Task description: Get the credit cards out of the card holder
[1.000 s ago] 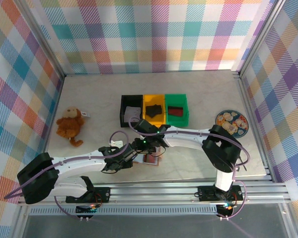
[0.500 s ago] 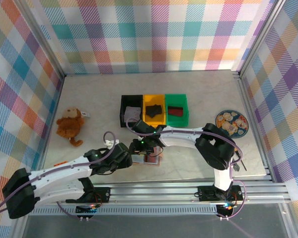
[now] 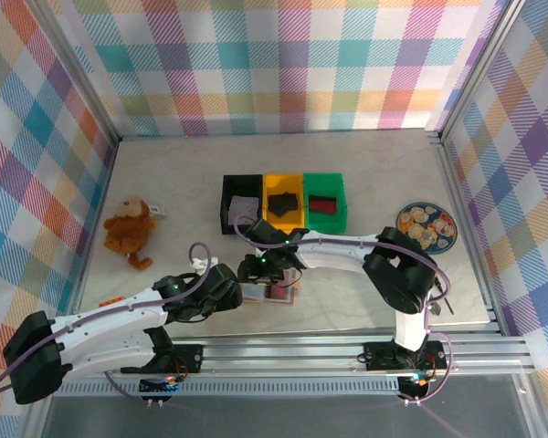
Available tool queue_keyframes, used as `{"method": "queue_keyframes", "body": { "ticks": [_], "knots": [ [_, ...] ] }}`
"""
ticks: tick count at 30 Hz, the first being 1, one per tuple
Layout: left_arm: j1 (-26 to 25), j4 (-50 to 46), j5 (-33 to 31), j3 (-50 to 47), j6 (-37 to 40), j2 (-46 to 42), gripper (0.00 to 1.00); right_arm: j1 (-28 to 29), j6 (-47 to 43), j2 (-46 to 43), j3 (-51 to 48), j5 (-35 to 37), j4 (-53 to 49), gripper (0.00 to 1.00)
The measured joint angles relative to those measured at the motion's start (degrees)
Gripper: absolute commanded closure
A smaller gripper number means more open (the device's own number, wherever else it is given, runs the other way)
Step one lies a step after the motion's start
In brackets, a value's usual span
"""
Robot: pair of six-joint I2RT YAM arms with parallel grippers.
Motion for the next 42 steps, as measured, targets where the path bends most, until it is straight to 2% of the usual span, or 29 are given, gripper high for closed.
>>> {"method": "queue_keyframes", "body": {
  "ticks": [11, 19, 27, 36, 42],
  "knots": [
    [0.00, 2.10, 0.98, 2.75, 0.00, 5.27, 0.25, -2.75, -0.63, -9.92, -4.83, 0.81, -1.51, 0.56],
    [0.00, 3.30, 4.11, 6.45, -0.09, 4.55, 0.25, -4.92, -2.01, -15.56, -12.17, 3.32, -4.33, 0.57],
    [0.00, 8.13, 8.46, 7.80, -2.73, 1.51, 0.24, -5.35, -1.92, -15.80, -16.15, 4.44, -4.24, 0.61],
    [0.00, 16.22, 12.81, 7.54, -8.31, 5.88, 0.26, -5.35, -1.68, -14.40, -16.70, 4.57, -2.34, 0.63],
    [0.00, 20.63, 13.90, 6.64, -10.01, 9.94, 0.32, -5.35, -1.46, -13.88, -17.66, 4.55, -0.90, 0.63]
  ]
}}
